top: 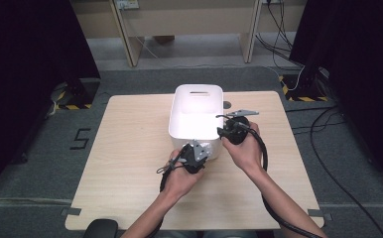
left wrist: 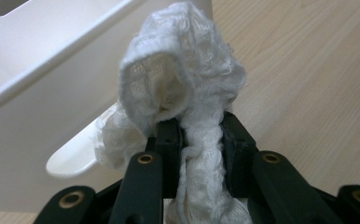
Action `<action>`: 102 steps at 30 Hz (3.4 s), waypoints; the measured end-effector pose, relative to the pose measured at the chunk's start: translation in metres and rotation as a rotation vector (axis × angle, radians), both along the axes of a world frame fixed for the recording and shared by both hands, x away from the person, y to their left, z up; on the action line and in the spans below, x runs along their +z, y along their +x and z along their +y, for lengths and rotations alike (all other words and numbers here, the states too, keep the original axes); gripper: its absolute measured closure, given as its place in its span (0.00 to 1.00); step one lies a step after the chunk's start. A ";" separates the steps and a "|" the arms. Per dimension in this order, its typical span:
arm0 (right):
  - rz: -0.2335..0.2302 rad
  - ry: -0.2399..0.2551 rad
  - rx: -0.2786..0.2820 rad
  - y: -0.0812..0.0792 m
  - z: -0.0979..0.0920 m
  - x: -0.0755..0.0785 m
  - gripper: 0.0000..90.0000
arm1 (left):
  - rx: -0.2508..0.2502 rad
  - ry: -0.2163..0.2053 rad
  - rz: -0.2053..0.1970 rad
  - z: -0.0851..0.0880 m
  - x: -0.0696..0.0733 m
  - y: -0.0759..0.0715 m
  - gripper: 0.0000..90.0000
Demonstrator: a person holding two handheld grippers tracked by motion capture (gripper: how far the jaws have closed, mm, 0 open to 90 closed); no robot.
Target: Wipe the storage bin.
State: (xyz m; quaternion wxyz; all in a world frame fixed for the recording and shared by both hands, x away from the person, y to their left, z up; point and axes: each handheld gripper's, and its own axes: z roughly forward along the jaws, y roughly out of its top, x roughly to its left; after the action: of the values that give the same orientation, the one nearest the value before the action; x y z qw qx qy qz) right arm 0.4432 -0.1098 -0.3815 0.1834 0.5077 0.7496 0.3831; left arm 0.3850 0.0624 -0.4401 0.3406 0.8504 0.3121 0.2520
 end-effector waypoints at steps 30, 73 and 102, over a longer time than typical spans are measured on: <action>-0.001 0.001 0.004 0.000 -0.001 0.000 0.80 | -0.010 0.058 0.080 -0.014 -0.039 0.010 0.80; 0.004 0.011 -0.002 0.000 -0.001 0.001 0.81 | -0.021 0.000 0.036 -0.023 -0.011 0.006 0.80; 0.024 0.028 -0.003 0.002 -0.002 0.002 0.81 | -0.046 -0.029 -0.014 -0.036 0.019 0.003 0.80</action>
State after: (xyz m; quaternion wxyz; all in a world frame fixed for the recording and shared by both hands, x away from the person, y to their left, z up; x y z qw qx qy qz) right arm 0.4450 -0.1114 -0.3794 0.1678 0.5160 0.7455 0.3871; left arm 0.3885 0.0267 -0.4207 0.3609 0.8505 0.2934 0.2456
